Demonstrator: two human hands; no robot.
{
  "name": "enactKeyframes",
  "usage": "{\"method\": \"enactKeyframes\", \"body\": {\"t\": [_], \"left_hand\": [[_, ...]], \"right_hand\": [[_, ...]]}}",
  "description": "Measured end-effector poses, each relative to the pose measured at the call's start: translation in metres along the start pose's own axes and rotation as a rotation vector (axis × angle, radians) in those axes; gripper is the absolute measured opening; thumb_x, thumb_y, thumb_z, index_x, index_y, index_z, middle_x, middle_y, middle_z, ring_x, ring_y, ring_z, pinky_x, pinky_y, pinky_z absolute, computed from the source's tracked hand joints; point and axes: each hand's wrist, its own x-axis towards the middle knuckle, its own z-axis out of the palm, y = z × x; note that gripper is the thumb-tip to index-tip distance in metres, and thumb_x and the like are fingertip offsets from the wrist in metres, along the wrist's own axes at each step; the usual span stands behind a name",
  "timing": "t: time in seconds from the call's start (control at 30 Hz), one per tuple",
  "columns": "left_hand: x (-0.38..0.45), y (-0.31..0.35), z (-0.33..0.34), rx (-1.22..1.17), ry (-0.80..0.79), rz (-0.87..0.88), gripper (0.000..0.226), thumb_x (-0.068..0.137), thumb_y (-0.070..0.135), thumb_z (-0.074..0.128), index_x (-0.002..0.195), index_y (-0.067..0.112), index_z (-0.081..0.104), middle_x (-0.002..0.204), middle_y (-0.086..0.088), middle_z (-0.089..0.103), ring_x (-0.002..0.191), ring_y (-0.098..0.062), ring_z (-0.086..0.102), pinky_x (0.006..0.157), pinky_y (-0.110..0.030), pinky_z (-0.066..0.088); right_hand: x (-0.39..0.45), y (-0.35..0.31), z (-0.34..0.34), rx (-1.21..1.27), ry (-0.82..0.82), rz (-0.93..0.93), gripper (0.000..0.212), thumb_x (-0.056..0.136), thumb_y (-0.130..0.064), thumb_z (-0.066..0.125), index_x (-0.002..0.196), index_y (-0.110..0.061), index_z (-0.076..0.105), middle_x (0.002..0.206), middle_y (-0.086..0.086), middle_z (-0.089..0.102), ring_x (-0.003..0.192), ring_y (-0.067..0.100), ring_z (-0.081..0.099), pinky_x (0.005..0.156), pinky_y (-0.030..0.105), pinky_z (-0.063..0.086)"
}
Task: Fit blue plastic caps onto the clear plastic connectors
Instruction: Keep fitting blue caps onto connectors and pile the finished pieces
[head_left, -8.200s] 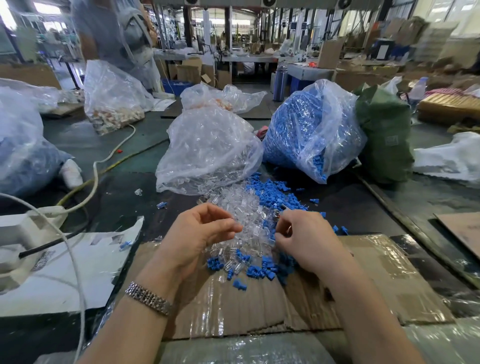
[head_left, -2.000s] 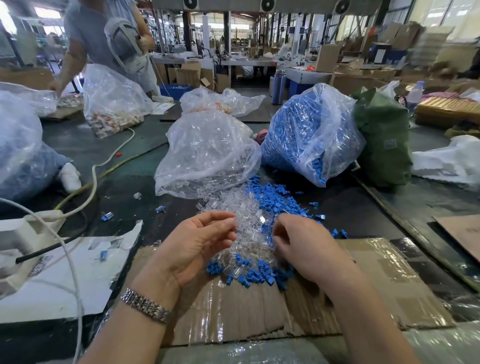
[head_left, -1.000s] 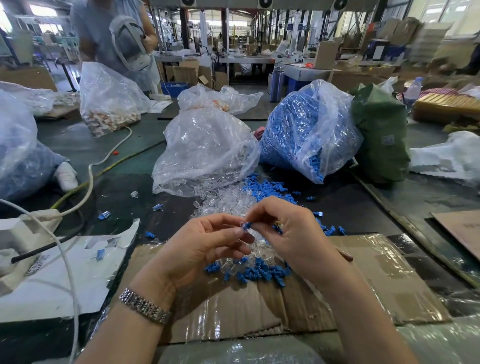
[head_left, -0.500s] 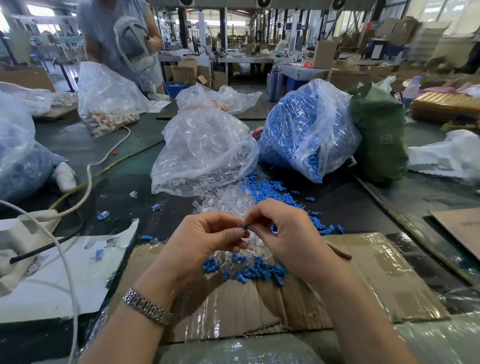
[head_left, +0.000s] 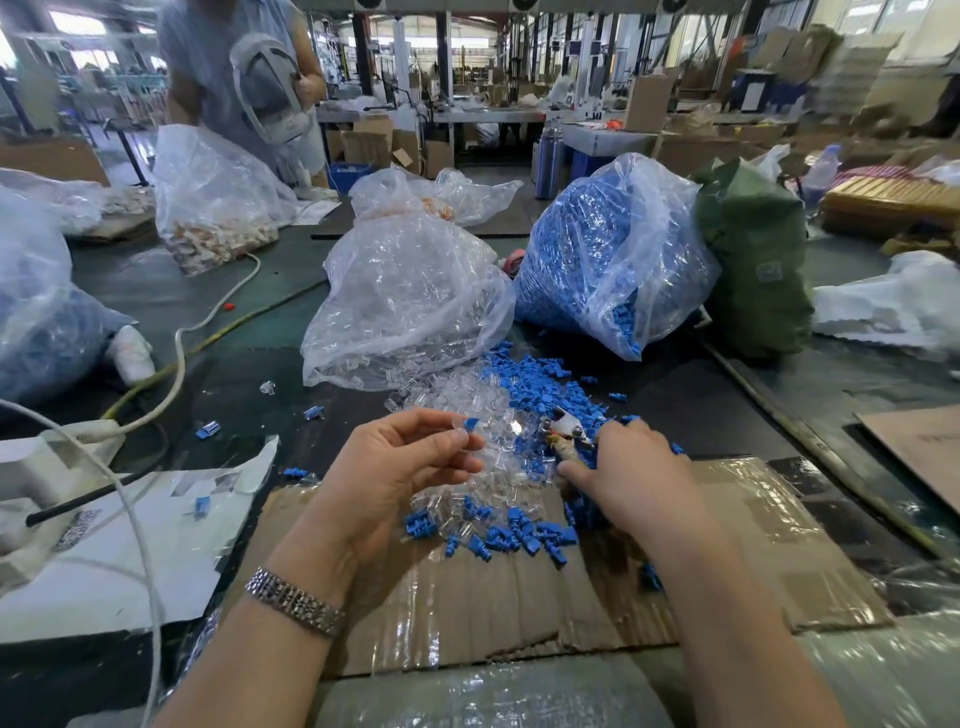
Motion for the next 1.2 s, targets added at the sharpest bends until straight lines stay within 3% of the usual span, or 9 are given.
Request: {"method": "enactKeyframes", "body": {"t": [0.17,0.3,0.4,0.47,0.53,0.63,0.87,1.07,1.2], "left_hand": [[0.001,0.000,-0.001,-0.054,0.048,0.014,0.025,0.079,0.006,0.077,0.102,-0.001,0.073,0.106,-0.029,0.072,0.084,-0.032,0.073,0.071,-0.029,0.060],[0.002,0.004,-0.001,-0.107,0.059,0.012,0.031,0.079,0.006,0.076,0.108,-0.002,0.069,0.108,-0.029,0.072,0.083,-0.028,0.074,0.068,-0.026,0.061],[0.002,0.004,0.000,-0.127,0.061,0.016,0.027,0.078,0.007,0.077,0.105,0.002,0.072,0.109,-0.026,0.073,0.084,-0.028,0.074,0.068,-0.026,0.061],[0.002,0.006,0.000,-0.137,0.066,0.024,0.021,0.074,0.011,0.078,0.096,0.009,0.078,0.108,-0.022,0.074,0.088,-0.027,0.075,0.069,-0.026,0.060],[0.003,0.007,0.000,-0.153,0.065,0.038,0.017,0.073,0.013,0.078,0.089,0.016,0.082,0.108,-0.018,0.076,0.093,-0.025,0.075,0.071,-0.026,0.061],[0.003,0.006,-0.001,-0.170,0.077,0.061,0.017,0.073,0.011,0.077,0.088,0.019,0.083,0.105,-0.012,0.077,0.096,-0.022,0.075,0.074,-0.027,0.060],[0.004,0.004,-0.001,-0.166,0.094,0.110,0.018,0.077,0.008,0.077,0.094,0.013,0.081,0.099,-0.011,0.077,0.093,-0.023,0.073,0.084,-0.033,0.061],[0.001,0.005,-0.002,-0.006,0.061,0.121,0.021,0.072,0.018,0.081,0.094,0.016,0.081,0.098,-0.011,0.078,0.094,-0.024,0.073,0.087,-0.036,0.060],[0.000,0.005,-0.002,0.044,0.065,0.134,0.020,0.075,0.015,0.079,0.095,0.015,0.081,0.100,-0.015,0.077,0.097,-0.028,0.074,0.091,-0.038,0.060]], "right_hand": [[-0.001,-0.003,-0.002,0.024,0.051,-0.028,0.037,0.096,-0.040,0.055,0.073,-0.014,0.041,0.101,0.011,0.051,0.091,0.030,0.048,0.077,0.040,0.041],[0.002,-0.003,-0.011,0.158,0.161,-0.007,0.028,0.098,-0.030,0.046,0.081,-0.007,0.052,0.091,0.014,0.056,0.078,0.031,0.050,0.066,0.035,0.034],[-0.002,0.004,-0.028,0.398,0.222,-0.091,0.033,0.100,-0.031,0.052,0.082,-0.004,0.055,0.073,0.009,0.055,0.066,0.026,0.049,0.059,0.035,0.036],[-0.009,0.004,-0.039,0.652,0.066,-0.176,0.032,0.100,-0.026,0.057,0.091,0.005,0.061,0.070,0.009,0.053,0.064,0.024,0.051,0.060,0.036,0.043],[-0.017,-0.003,-0.044,0.861,-0.227,-0.253,0.028,0.100,-0.021,0.061,0.103,0.007,0.065,0.072,0.008,0.061,0.066,0.020,0.062,0.064,0.035,0.056],[-0.026,-0.020,-0.039,0.872,-0.516,-0.349,0.026,0.100,-0.020,0.061,0.109,0.005,0.064,0.081,0.008,0.070,0.081,0.022,0.071,0.076,0.039,0.062],[-0.034,-0.042,-0.027,0.778,-0.535,-0.434,0.021,0.102,-0.026,0.059,0.099,-0.005,0.063,0.083,0.006,0.071,0.079,0.016,0.070,0.075,0.035,0.062],[-0.033,-0.040,-0.027,0.774,-0.547,-0.446,0.022,0.102,-0.027,0.058,0.096,-0.006,0.062,0.089,0.014,0.074,0.084,0.021,0.073,0.071,0.032,0.060],[-0.034,-0.041,-0.024,0.830,-0.527,-0.420,0.035,0.103,-0.030,0.057,0.100,0.004,0.064,0.068,0.002,0.069,0.065,0.019,0.069,0.059,0.030,0.058]]}}
